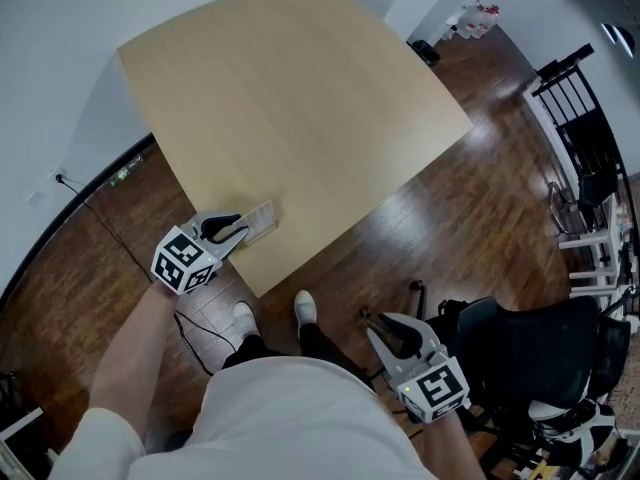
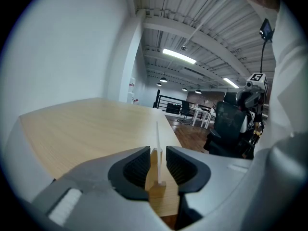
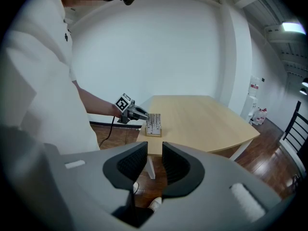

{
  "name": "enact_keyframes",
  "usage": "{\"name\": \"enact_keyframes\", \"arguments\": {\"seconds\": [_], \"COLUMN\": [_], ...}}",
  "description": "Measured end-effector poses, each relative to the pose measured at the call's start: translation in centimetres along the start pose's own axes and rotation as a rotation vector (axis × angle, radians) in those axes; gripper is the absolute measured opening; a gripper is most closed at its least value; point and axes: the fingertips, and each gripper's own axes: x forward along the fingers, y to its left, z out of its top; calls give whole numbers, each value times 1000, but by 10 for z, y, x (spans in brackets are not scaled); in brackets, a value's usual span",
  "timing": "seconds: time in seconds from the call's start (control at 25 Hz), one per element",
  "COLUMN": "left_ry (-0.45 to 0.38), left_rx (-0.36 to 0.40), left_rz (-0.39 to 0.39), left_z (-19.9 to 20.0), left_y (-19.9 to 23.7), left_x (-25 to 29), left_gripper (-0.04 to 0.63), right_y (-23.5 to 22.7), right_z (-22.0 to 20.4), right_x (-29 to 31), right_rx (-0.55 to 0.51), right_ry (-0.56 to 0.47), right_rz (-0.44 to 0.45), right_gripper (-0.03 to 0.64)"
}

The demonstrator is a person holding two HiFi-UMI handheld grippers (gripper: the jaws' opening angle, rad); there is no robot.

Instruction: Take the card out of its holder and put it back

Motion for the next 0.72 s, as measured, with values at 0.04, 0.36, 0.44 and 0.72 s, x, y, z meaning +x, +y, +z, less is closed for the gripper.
{"name": "enact_keyframes", "arguments": {"seconds": [0.04, 0.36, 0.44, 0.72], "left_ry": [-9, -130, -161, -269], "left_rx": [-3, -18, -29, -63], "left_rz": [1, 116, 154, 331], "left_z": [2, 24, 27, 25], "left_y": [1, -18, -36, -169], "left_x": [-3, -77, -107, -164], "left_gripper": [111, 141, 141, 137], "right_y": [4, 31, 40, 39], "right_z": [0, -8, -6, -13], "right_x": [1, 1, 2, -35], "right_rx": [2, -26, -54, -165], "right_ry": [1, 14, -4, -182], "right_rz": [4, 59, 94, 185], "right_gripper": [100, 100, 100, 100]}}
